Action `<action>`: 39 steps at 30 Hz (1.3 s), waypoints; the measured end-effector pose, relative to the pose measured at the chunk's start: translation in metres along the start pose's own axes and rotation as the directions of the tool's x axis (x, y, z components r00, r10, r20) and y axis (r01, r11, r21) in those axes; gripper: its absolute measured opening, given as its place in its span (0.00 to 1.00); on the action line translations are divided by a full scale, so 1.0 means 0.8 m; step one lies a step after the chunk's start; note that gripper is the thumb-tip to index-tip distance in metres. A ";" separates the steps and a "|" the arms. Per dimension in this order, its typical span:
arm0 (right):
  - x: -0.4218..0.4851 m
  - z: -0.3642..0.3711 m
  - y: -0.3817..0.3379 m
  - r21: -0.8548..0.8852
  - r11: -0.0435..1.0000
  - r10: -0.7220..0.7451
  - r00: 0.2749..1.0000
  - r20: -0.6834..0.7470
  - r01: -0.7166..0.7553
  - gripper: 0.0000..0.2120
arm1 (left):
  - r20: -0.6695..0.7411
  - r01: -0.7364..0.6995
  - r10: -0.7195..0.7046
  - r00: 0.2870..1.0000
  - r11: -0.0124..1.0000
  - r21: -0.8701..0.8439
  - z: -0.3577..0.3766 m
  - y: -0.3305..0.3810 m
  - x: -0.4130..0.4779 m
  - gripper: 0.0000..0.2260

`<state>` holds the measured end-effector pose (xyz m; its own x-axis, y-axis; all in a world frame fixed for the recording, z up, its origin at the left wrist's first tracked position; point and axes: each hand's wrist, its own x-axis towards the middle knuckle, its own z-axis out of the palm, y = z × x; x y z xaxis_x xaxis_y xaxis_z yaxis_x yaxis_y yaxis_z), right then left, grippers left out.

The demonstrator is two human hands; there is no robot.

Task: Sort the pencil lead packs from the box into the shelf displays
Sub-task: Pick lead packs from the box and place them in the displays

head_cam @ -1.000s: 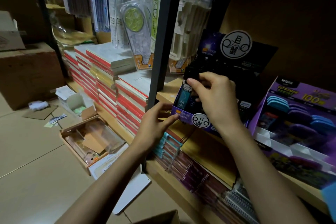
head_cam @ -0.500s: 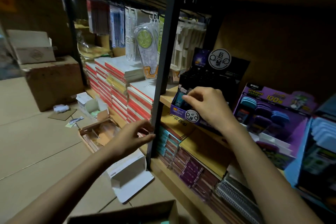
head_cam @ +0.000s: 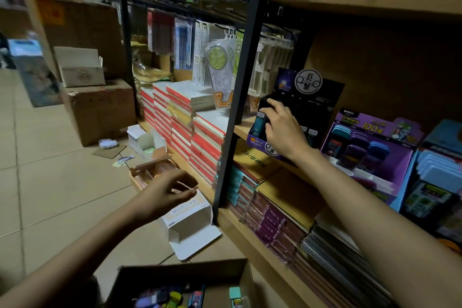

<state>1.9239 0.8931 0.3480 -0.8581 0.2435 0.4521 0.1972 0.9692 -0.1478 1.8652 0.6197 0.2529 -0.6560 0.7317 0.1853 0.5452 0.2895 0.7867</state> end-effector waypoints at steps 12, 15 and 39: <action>-0.160 0.086 -0.042 0.227 0.974 -0.076 0.905 0.419 -0.023 0.09 | 0.056 0.264 -0.263 0.963 0.964 -0.017 0.067 -0.091 -0.059 0.07; -0.232 0.154 -0.049 0.244 0.958 -0.044 0.761 0.647 -0.151 0.09 | 0.130 0.414 -0.414 0.901 0.910 0.023 0.117 -0.150 -0.102 0.11; -0.422 0.455 -0.022 -0.081 0.618 0.546 0.352 0.760 -0.782 0.33 | 0.154 0.644 -0.734 0.662 0.662 0.383 0.253 -0.389 -0.174 0.34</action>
<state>2.0373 0.7801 -0.1223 -0.5553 0.5861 -0.5900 0.8313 0.4113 -0.3738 1.8923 0.5530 -0.1369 -0.7540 0.3668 -0.5450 0.1380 0.8995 0.4145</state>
